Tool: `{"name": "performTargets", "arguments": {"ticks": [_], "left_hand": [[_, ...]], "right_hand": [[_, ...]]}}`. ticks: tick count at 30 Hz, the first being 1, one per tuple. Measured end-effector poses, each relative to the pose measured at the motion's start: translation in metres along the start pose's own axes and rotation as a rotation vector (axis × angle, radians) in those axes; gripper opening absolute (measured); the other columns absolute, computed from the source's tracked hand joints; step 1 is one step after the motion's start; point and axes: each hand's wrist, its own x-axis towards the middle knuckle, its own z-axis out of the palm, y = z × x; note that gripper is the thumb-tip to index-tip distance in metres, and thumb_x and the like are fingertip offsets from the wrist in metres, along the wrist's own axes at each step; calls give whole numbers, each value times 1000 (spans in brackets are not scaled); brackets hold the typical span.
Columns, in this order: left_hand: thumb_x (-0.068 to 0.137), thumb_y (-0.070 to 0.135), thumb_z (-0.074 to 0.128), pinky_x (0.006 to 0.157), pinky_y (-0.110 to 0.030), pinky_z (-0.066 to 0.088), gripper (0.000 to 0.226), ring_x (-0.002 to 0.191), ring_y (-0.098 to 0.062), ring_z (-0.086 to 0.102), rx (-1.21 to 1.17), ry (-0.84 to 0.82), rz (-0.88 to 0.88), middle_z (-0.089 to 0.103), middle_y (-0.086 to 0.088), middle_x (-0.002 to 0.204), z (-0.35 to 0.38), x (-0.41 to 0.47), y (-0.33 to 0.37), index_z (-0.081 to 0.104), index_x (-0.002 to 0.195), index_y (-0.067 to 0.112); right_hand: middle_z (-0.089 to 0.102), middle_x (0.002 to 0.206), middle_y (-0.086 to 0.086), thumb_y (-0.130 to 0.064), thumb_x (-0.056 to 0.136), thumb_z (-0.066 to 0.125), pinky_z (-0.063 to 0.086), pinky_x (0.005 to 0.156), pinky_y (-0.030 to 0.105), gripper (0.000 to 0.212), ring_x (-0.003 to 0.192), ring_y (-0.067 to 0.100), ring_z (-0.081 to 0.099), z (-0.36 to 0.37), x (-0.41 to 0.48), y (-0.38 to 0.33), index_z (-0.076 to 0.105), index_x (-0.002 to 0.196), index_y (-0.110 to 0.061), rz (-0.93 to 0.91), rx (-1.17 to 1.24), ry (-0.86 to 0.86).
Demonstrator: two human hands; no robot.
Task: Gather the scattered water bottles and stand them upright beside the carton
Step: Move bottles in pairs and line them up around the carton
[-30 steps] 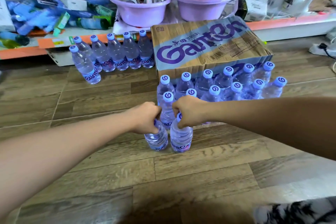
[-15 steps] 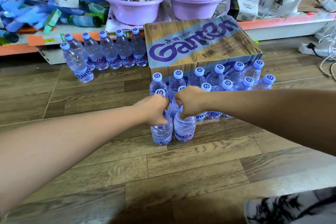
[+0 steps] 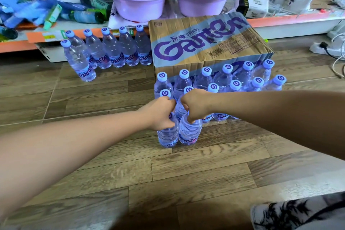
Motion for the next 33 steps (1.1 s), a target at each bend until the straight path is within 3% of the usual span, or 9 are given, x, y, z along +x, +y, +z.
{"name": "performTargets", "arguments": {"ticks": [4,7,13,18,21,23,27,29,33], "left_hand": [[77,23,65,72,-35,45,28,83,-29,52,-65,8,7,36,2,78,2,-1,-4,40,82,13],[79,23,65,77,-36,47,28,90,-31,55,-61,-32,30,41,-4,91,1,-2,-4,40,86,15],[81,23,64,79,-38,48,28,85,-26,51,-58,-70,60,39,-1,96,-2,-4,-6,51,102,8],[83,25,65,81,-35,45,35,88,-24,50,-15,-121,125,37,-1,98,-8,-4,-7,51,110,6],[85,24,64,73,-24,35,37,89,-19,46,35,-170,184,43,-5,109,-9,-4,-7,51,115,8],[85,23,63,74,-25,35,36,93,-21,49,36,-167,204,45,-7,112,-9,-4,-5,51,115,8],[82,25,67,78,-29,41,38,102,-26,53,11,-139,152,40,-3,103,-14,1,-7,52,115,10],[83,33,67,80,-28,41,45,109,-25,53,45,-146,137,46,-5,112,-16,0,-7,51,120,13],[91,55,46,85,-27,37,53,122,-22,50,65,-153,98,51,-1,135,-24,-4,-13,46,130,20]], "right_hand": [[73,98,13,-23,74,70,38,49,22,36,87,26,71,0,3,1,63,103,-4,-7,0,-4],[70,88,11,-21,76,70,39,48,21,26,81,25,72,-2,5,1,58,93,-7,-15,-29,-26],[53,67,1,-16,80,70,47,49,20,23,63,24,67,-9,8,-4,50,88,-9,10,-62,-120],[53,62,2,-16,82,68,53,65,27,26,53,18,61,-11,13,-8,45,71,-11,19,-138,-175],[56,64,2,-18,82,67,49,57,23,20,51,16,62,-11,11,-10,49,82,-9,12,-187,-190],[56,65,1,-18,82,66,46,53,21,21,57,20,65,-12,10,-9,48,90,-9,8,-191,-187],[53,63,-1,-20,82,69,50,60,26,25,63,23,65,-14,10,-9,46,77,-12,2,-181,-189],[56,64,1,-25,82,70,53,66,28,26,63,24,64,-15,13,-12,48,76,-12,14,-194,-229],[60,69,7,-38,85,64,52,67,29,31,52,21,57,-30,26,-25,60,98,-10,9,-256,-211]]}}
